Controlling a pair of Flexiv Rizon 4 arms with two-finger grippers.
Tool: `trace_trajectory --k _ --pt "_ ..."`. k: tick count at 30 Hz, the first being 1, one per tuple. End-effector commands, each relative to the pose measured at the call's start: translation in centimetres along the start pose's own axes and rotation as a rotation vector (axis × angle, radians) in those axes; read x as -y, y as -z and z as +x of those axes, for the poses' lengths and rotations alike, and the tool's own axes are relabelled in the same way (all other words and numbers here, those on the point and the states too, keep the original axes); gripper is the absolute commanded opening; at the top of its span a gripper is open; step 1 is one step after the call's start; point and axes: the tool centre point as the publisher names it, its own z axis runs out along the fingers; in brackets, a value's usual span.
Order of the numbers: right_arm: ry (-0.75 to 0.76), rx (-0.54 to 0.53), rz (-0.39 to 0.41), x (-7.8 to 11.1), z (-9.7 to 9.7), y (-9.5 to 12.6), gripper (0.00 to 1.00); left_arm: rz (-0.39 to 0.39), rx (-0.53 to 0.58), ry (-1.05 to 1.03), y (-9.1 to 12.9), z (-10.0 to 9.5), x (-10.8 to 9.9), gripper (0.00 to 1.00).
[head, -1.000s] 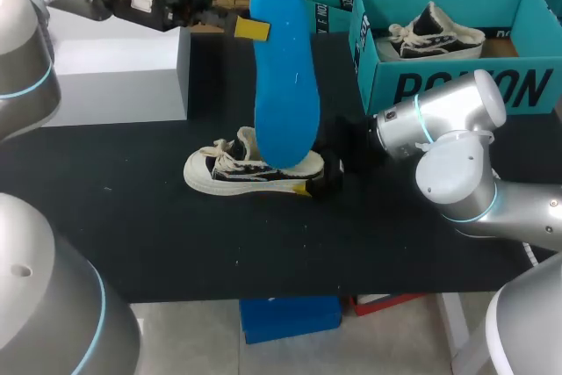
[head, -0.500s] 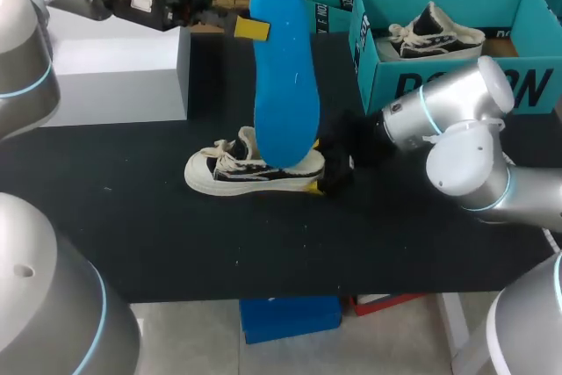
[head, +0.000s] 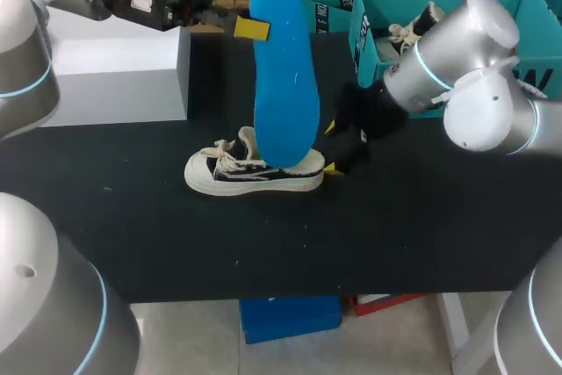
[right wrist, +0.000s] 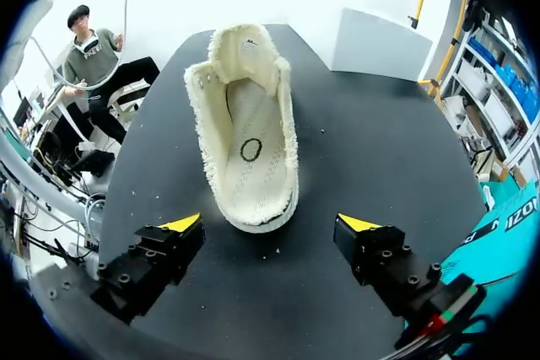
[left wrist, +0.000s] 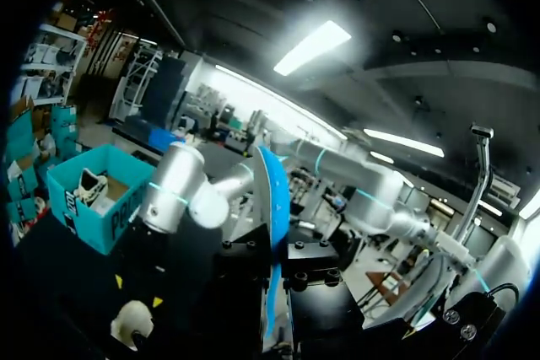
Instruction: Take the shoe out of the shoebox, open the shoe tongue, remove and reinsert the insole, then place the shoe into the shoebox
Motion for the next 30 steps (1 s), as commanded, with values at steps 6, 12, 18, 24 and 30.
trace_trajectory --k 6,12,18,24,30 --pt "0.017 0.078 0.512 -2.2 0.5 2.3 1.00 0.002 0.002 -0.001 -0.1 0.0 -0.1 0.00" --pt "0.042 0.077 0.596 -3.1 0.7 2.6 1.00 0.002 0.002 -0.001 -0.1 0.0 -0.1 0.00" --pt "0.062 0.053 0.589 -3.4 0.7 2.1 1.00 0.002 0.002 -0.001 -0.1 0.0 -0.1 0.00" --pt "0.078 0.035 0.574 -3.7 0.4 1.5 1.00 0.002 0.002 -0.001 -0.1 0.0 -0.1 0.00" --pt "0.082 0.023 0.570 -3.8 0.1 1.3 1.00 0.002 0.002 -0.001 -0.1 0.0 -0.1 0.00"
